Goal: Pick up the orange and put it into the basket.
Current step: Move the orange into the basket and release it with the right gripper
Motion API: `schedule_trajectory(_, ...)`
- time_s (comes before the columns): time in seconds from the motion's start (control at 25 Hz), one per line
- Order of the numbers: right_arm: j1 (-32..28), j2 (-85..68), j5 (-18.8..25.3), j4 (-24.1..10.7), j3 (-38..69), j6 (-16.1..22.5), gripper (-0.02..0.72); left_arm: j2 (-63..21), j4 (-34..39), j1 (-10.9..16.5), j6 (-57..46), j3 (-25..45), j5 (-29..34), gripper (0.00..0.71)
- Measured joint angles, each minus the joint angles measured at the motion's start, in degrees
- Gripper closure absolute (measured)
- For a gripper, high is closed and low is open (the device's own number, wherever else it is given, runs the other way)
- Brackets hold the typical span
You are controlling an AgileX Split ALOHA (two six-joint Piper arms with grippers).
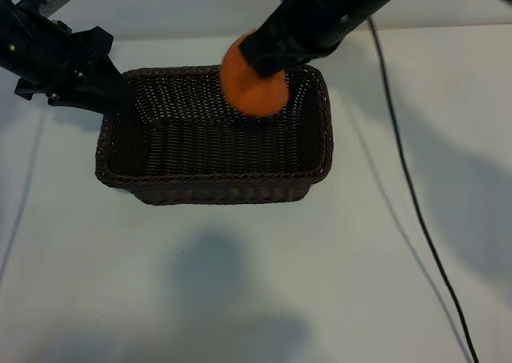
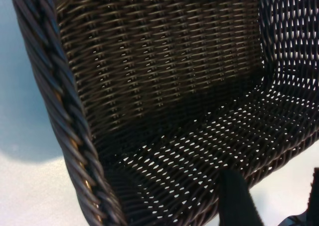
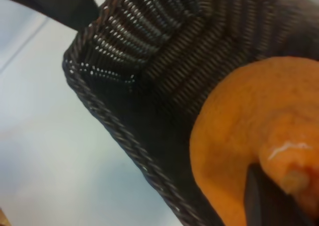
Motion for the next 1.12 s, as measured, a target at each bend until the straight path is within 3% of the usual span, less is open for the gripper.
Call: schedule_trajectory(1.12,1.71,11.44,-3.85,-1.66,0.00,-2.97,0.655,0.00,-0.10,0.00,0.10,0.00,0.00,0.306)
